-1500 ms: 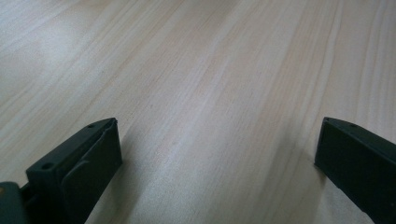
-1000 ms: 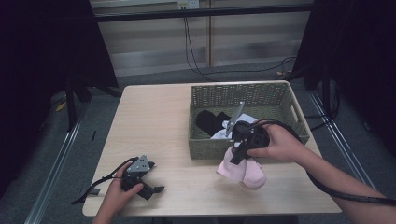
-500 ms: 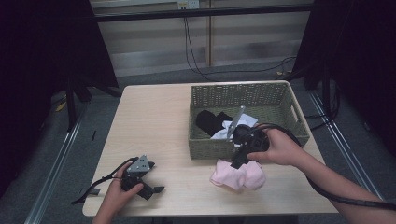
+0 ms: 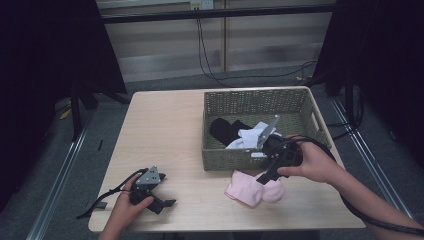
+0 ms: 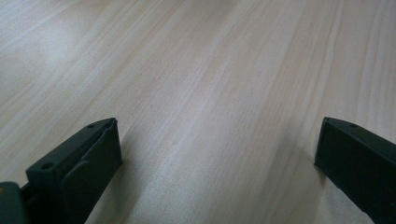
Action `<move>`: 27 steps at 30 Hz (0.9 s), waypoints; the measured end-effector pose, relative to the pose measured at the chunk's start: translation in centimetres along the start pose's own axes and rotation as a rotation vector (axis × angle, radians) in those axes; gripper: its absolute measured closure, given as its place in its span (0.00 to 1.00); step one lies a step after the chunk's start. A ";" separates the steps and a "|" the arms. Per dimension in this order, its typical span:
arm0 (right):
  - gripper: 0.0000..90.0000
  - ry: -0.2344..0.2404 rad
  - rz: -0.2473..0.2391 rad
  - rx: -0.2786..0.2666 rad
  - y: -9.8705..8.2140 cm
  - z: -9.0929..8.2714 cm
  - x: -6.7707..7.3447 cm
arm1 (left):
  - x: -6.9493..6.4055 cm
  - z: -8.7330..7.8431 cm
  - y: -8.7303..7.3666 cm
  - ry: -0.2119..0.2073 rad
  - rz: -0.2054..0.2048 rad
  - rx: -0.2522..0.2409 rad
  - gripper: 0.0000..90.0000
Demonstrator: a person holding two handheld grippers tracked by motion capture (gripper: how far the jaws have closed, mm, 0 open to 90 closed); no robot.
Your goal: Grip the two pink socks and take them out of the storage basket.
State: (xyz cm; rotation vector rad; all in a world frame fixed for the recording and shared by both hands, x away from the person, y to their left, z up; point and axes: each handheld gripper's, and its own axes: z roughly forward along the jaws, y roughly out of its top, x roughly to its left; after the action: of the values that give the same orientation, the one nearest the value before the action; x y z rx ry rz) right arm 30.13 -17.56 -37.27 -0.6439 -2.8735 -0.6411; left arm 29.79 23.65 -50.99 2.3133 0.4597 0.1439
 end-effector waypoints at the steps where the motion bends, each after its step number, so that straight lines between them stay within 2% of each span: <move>1: 0.47 -0.001 -0.002 -0.002 -0.2 0.0 0.0 | 0.0 0.0 0.0 0.000 0.000 0.000 0.00; 8: 0.40 -0.029 0.003 -0.028 -1.6 -0.1 -0.3 | 0.0 0.0 0.0 0.000 0.000 0.000 0.00; 17: 0.35 -0.046 0.020 -0.047 -3.2 0.0 -0.7 | 0.0 0.0 0.0 0.000 0.000 0.000 0.00; 22: 0.33 -0.078 0.029 -0.059 -4.4 0.1 -1.0 | 0.0 0.0 0.0 0.000 0.000 0.000 0.00; 27: 0.31 -0.087 0.046 -0.084 -5.6 0.3 -1.3 | 0.0 0.0 0.0 0.000 0.000 0.000 0.00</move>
State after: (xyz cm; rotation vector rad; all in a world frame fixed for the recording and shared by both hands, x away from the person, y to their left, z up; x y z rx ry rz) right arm 28.83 -22.50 -39.93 -0.7660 -2.9139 -0.7490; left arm 29.79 23.65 -50.99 2.3131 0.4596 0.1439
